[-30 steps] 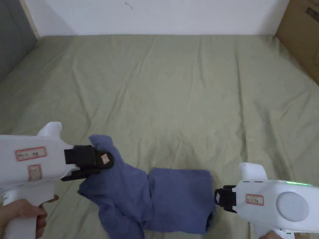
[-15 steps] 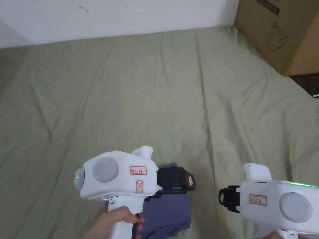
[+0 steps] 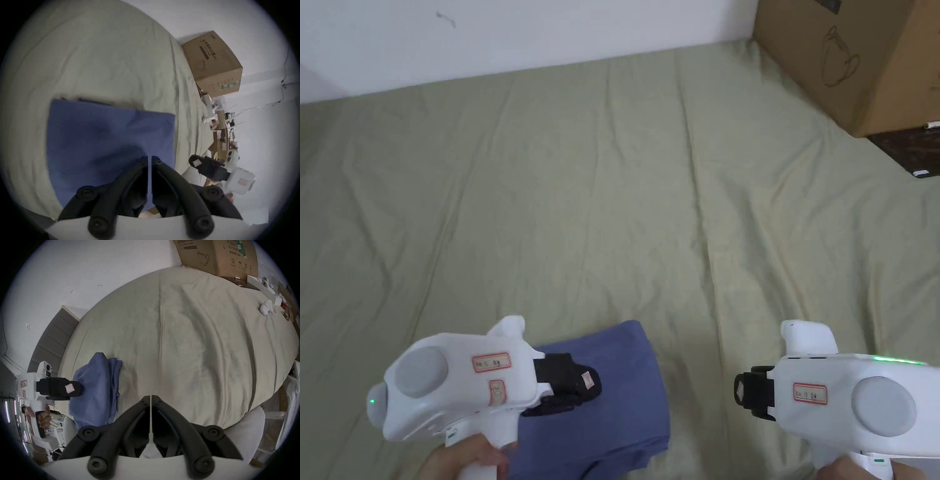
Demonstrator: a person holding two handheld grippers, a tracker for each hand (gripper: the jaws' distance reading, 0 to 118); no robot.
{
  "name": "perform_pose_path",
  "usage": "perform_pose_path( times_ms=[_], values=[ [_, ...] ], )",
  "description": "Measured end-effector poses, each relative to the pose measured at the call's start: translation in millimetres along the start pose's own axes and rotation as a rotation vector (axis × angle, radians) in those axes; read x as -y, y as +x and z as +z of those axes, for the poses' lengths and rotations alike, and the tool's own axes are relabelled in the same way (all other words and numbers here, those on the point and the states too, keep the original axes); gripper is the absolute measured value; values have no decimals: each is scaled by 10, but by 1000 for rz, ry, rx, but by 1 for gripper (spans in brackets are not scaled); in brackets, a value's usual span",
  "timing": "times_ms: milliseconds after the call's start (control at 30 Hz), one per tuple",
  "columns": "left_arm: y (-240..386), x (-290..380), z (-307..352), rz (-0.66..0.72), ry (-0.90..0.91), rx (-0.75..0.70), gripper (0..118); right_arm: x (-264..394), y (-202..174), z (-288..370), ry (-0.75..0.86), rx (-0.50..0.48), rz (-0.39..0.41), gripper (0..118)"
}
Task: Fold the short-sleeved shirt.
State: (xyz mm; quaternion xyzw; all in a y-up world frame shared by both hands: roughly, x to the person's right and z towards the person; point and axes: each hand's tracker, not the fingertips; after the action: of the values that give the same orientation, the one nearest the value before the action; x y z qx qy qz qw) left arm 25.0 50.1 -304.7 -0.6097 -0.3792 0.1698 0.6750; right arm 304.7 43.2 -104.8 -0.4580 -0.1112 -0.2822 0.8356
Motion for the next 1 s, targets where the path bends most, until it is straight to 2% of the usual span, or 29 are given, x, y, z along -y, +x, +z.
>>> perform_pose_path(
  times_ms=[100,200,267,333,500,633,767,867,1000],
  values=[
    [101,80,-294,-80,-64,-43,4,13,-31,-8,-7,-9,4,1],
    [220,126,-530,-49,-119,0,4,26,-46,-4,-10,-12,15,1],
    [333,173,-669,-78,-169,-31,4,31,-39,-3,-13,-13,13,1],
    [423,213,-795,-137,-156,-70,4,41,-29,8,-14,-9,8,1],
    [500,285,-889,-139,-183,-33,4,53,2,62,-12,-2,6,1],
    [533,322,-692,-182,-163,25,4,22,-28,77,-11,9,7,1],
    [449,267,-171,-186,-65,98,4,-54,-179,89,-8,-10,32,1],
    [218,211,272,-155,40,88,4,-148,-402,76,2,-53,79,1],
    [-286,224,731,-83,134,25,4,-235,-844,-2,-13,-165,180,1]
  ],
)
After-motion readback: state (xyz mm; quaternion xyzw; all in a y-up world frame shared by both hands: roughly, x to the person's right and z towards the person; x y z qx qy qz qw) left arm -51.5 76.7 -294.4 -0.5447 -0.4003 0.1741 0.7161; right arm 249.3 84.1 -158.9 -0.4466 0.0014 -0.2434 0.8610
